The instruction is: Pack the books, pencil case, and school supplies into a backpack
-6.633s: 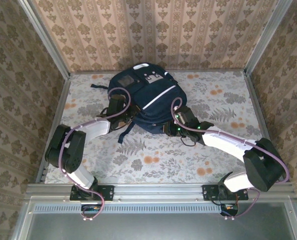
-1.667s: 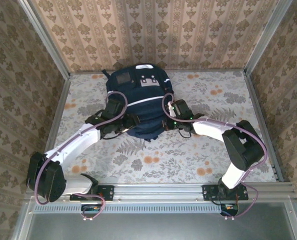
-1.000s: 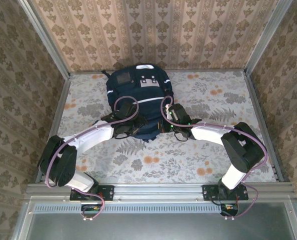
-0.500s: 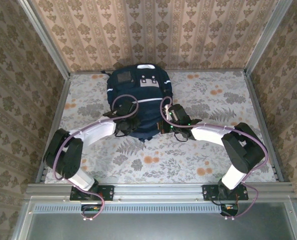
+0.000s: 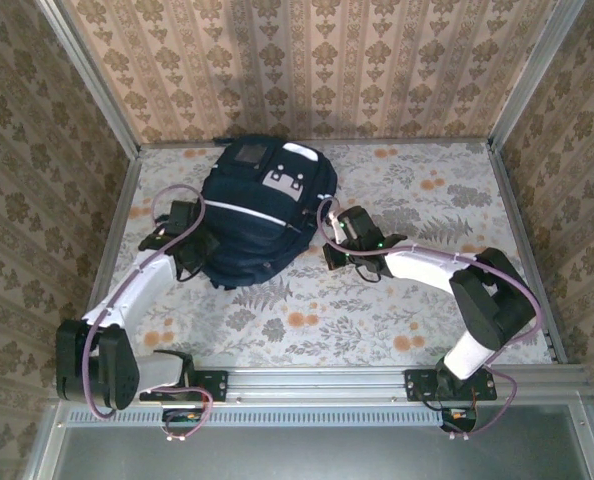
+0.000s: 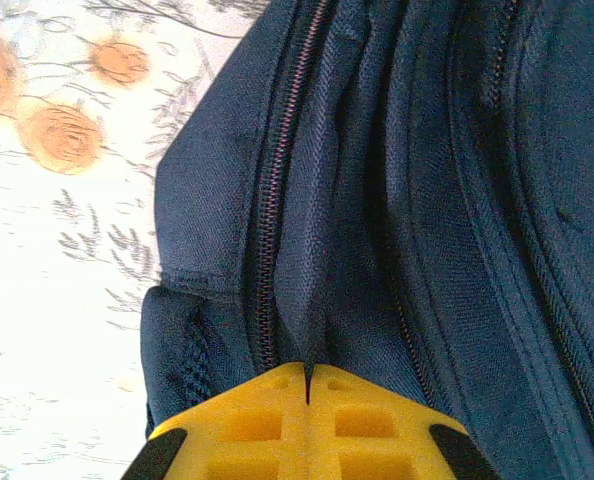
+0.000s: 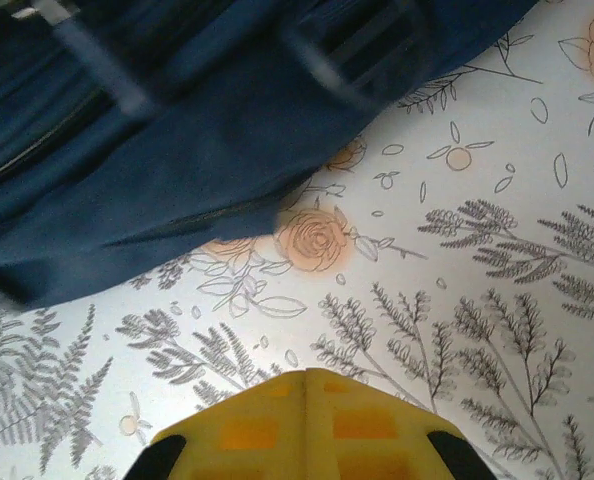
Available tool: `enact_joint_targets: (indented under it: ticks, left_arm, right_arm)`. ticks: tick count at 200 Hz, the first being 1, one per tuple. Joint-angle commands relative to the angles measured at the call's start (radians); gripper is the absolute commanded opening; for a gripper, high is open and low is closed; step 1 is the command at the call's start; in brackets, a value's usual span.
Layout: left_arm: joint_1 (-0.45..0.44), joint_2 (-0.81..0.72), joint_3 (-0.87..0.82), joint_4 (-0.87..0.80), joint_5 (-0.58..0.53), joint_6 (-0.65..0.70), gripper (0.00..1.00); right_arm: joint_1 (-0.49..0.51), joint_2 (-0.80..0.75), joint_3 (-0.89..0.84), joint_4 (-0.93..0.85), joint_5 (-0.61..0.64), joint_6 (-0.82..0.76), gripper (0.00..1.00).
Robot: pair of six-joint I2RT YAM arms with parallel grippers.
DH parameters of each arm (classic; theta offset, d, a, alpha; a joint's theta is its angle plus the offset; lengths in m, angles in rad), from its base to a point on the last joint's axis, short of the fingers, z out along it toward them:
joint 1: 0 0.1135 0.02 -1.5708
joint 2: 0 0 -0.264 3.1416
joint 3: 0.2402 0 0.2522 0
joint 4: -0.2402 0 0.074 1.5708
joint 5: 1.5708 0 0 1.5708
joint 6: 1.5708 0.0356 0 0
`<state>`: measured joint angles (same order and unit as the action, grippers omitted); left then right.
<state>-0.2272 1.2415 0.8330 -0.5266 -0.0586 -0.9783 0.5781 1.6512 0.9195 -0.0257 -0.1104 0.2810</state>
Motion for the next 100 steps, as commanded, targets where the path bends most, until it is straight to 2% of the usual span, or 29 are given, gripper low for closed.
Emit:
enact_joint_targets:
  ticks: [1, 18, 33, 45, 57, 69, 100]
  left_arm:
    - [0.012, -0.003, -0.003, -0.033, 0.048, 0.064, 0.00]
    - [0.002, 0.005, -0.004, -0.014, 0.093, 0.055, 0.00]
    - [-0.005, 0.001, -0.016, 0.012, 0.126, 0.045, 0.00]
    - [-0.008, -0.004, -0.021, 0.015, 0.137, 0.034, 0.00]
    - [-0.009, -0.008, -0.026, 0.022, 0.148, 0.029, 0.00]
    - [-0.009, -0.015, -0.029, 0.023, 0.151, 0.025, 0.00]
    - [-0.007, -0.028, -0.028, 0.017, 0.155, 0.022, 0.00]
  right_arm:
    - [0.001, 0.047, 0.073, -0.034, -0.053, -0.041, 0.00]
    - [0.045, 0.044, 0.047, 0.053, -0.127, -0.027, 0.00]
    - [0.105, 0.044, 0.006, 0.157, -0.125, -0.031, 0.00]
    - [0.142, 0.059, -0.024, 0.248, -0.125, -0.017, 0.17]
    - [0.168, 0.087, -0.074, 0.403, -0.162, 0.002, 0.19]
    - [0.200, 0.111, -0.119, 0.545, -0.154, -0.002, 0.25]
    - [0.231, 0.193, -0.109, 0.653, -0.164, 0.000, 0.35]
